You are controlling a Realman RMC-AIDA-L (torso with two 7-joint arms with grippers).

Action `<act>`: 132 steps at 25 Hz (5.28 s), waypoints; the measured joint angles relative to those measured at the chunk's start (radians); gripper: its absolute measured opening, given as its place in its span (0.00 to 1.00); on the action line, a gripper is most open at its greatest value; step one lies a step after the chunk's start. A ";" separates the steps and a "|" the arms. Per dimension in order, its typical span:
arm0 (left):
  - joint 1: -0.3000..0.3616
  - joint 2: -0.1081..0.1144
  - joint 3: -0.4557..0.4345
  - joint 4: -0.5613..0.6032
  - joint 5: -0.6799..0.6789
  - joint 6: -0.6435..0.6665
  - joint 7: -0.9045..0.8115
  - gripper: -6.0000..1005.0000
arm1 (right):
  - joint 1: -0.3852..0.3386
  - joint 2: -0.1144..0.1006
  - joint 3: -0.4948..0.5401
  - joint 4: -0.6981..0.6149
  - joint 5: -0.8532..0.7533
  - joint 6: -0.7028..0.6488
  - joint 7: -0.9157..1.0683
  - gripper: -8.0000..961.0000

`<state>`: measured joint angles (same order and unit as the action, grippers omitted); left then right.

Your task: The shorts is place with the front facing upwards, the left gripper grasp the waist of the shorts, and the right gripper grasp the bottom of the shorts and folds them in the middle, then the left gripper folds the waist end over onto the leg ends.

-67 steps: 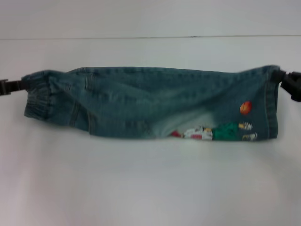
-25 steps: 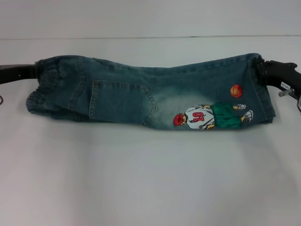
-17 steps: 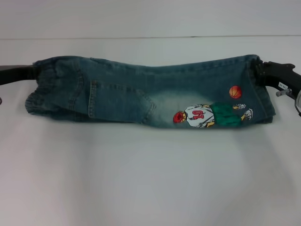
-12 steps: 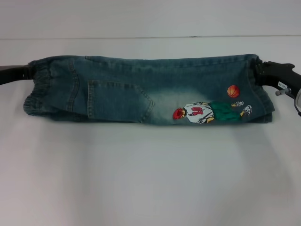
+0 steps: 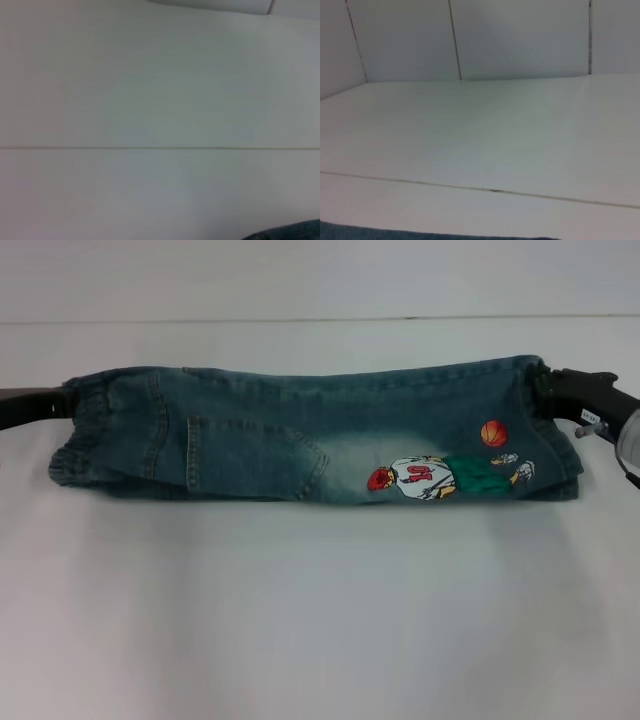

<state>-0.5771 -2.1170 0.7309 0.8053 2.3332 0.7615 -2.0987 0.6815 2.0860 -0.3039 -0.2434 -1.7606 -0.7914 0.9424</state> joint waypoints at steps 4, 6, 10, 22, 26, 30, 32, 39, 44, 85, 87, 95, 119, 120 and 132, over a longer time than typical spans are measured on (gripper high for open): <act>0.000 -0.003 0.001 -0.006 0.000 -0.018 0.001 0.05 | 0.010 -0.002 -0.075 -0.001 -0.002 0.038 0.060 0.02; 0.000 -0.005 0.001 -0.011 0.000 -0.026 0.001 0.05 | 0.012 -0.002 -0.099 -0.003 -0.002 0.043 0.077 0.02; 0.000 -0.006 0.002 -0.018 0.000 -0.029 0.003 0.14 | 0.013 -0.001 -0.109 -0.003 -0.002 0.051 0.079 0.06; 0.034 -0.006 -0.020 0.025 -0.011 -0.005 -0.003 0.75 | -0.010 -0.006 -0.098 -0.025 0.004 -0.003 0.113 0.52; 0.057 -0.007 -0.037 0.065 -0.053 0.062 0.013 0.79 | -0.038 -0.012 -0.100 -0.060 0.006 -0.075 0.173 0.69; 0.083 -0.001 -0.088 0.095 -0.165 0.206 0.104 0.84 | -0.075 -0.016 -0.107 -0.113 0.005 -0.183 0.251 0.79; 0.089 0.002 -0.134 0.103 -0.229 0.321 0.169 0.86 | -0.094 -0.025 -0.109 -0.135 0.001 -0.261 0.293 0.81; 0.094 0.022 -0.270 0.098 -0.308 0.620 0.292 0.85 | -0.150 -0.103 -0.174 -0.174 -0.003 -0.629 0.423 0.81; 0.106 0.024 -0.274 0.100 -0.298 0.662 0.302 0.84 | -0.180 -0.148 -0.273 -0.251 -0.007 -0.921 0.472 0.81; 0.090 -0.012 -0.104 0.081 0.076 0.325 0.359 0.50 | -0.140 -0.083 -0.354 -0.367 -0.319 -0.953 0.432 0.75; 0.087 -0.011 -0.103 0.081 0.076 0.326 0.359 0.45 | -0.142 -0.082 -0.354 -0.366 -0.319 -0.945 0.432 0.75; 0.085 -0.007 -0.101 0.083 0.077 0.338 0.396 0.21 | -0.139 -0.078 -0.354 -0.364 -0.322 -0.929 0.436 0.71; 0.018 0.023 -0.113 0.345 -0.123 0.812 0.400 0.04 | -0.127 -0.003 -0.338 -0.268 -0.185 -0.677 0.308 0.17; 0.018 0.023 -0.113 0.345 -0.123 0.812 0.400 0.04 | -0.127 -0.003 -0.338 -0.268 -0.185 -0.677 0.308 0.16; -0.077 0.038 -0.109 0.322 -0.286 0.912 0.399 0.04 | -0.055 0.016 -0.329 0.182 0.362 -0.401 -0.207 0.01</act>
<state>-0.6539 -2.0788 0.6223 1.1277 2.0476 1.6731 -1.7001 0.6269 2.1019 -0.6327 -0.0609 -1.3987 -1.1923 0.7356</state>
